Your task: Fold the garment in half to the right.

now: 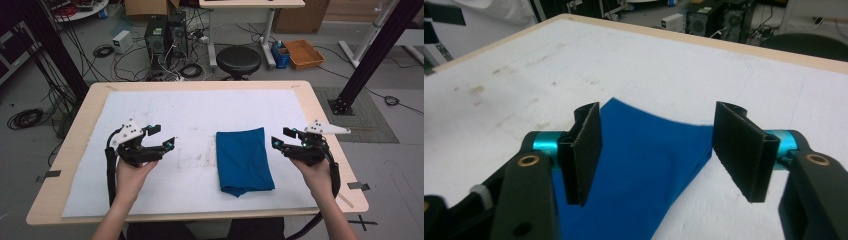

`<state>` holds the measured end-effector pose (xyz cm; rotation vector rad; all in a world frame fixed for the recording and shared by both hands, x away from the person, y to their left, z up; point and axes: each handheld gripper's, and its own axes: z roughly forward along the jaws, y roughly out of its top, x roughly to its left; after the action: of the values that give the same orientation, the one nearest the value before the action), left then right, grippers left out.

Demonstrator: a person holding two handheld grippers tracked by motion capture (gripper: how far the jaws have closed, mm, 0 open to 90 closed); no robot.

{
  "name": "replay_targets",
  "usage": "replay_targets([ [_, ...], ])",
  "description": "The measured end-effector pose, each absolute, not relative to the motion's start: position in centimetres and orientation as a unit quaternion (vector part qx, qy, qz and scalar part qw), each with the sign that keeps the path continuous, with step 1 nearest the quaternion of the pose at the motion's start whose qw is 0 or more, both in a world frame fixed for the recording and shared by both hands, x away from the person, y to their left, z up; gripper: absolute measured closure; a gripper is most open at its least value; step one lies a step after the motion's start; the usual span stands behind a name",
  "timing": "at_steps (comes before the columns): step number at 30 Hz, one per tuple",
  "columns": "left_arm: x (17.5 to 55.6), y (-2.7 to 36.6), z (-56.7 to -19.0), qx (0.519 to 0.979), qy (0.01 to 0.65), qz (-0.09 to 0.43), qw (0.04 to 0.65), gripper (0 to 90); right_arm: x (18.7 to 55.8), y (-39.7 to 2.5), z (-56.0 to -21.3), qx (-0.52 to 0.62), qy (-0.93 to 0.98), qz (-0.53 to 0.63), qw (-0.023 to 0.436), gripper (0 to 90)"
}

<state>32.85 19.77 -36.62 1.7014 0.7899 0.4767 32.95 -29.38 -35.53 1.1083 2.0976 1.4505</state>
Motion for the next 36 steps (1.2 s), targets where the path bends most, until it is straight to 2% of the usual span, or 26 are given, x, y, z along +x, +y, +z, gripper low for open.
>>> replay_targets([
  [6,33.2,20.4,-36.6,0.724,0.345,0.202,0.563,26.2,33.8,-29.3,-34.1,0.387,0.721,0.530,0.221,35.0],
  [15,33.0,20.3,-36.7,0.727,0.337,0.199,0.565,26.2,33.7,-29.9,-35.4,0.397,0.727,0.522,0.203,35.1],
  [20,32.9,20.4,-36.6,0.728,0.340,0.214,0.555,26.2,33.9,-30.2,-35.7,0.406,0.722,0.524,0.198,33.0],
  [36,32.6,21.0,-37.0,0.729,0.351,0.223,0.544,26.2,34.8,-31.0,-36.5,0.428,0.718,0.508,0.210,29.9],
])
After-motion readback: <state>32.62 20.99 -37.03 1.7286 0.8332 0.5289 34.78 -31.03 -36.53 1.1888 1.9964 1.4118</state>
